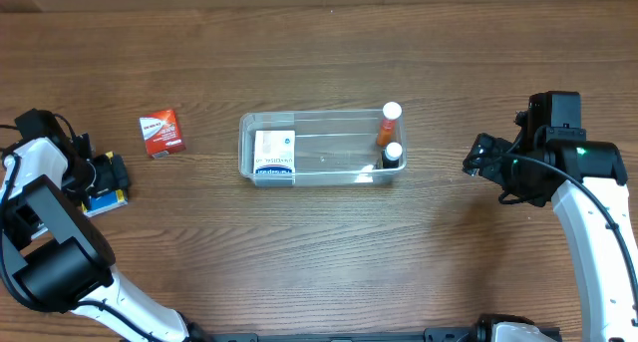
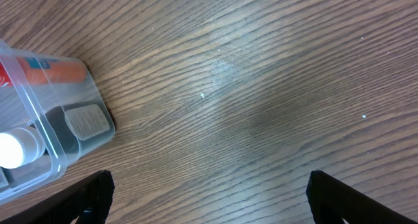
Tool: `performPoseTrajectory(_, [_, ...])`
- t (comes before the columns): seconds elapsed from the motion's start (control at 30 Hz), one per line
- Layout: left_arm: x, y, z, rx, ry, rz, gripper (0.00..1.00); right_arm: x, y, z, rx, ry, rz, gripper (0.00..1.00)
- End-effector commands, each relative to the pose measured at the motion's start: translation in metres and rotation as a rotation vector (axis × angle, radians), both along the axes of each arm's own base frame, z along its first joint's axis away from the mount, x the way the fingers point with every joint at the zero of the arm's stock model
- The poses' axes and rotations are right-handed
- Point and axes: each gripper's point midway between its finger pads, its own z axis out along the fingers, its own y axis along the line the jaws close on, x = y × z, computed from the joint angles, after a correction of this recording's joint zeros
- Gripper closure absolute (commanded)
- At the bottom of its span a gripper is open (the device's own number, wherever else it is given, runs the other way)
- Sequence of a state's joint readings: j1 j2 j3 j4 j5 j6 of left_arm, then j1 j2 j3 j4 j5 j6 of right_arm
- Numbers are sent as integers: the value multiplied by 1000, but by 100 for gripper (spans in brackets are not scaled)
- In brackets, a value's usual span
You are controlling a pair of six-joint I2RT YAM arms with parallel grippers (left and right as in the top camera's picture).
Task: Pack container
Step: 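Move the left gripper to the blue Vicks box and grasp it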
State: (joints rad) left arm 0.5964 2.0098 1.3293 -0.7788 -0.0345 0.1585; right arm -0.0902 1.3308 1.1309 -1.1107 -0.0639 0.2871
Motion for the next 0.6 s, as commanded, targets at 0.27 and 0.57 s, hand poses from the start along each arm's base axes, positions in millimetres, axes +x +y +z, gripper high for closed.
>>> performPoseTrajectory(0.27, [22,6,50,-40,-25,126,21,3,0,3,1,-14,5,3])
performPoseTrajectory(0.57, [74,-70,162,-34,-235,-63,25,3,1,3,5,-14,6,3])
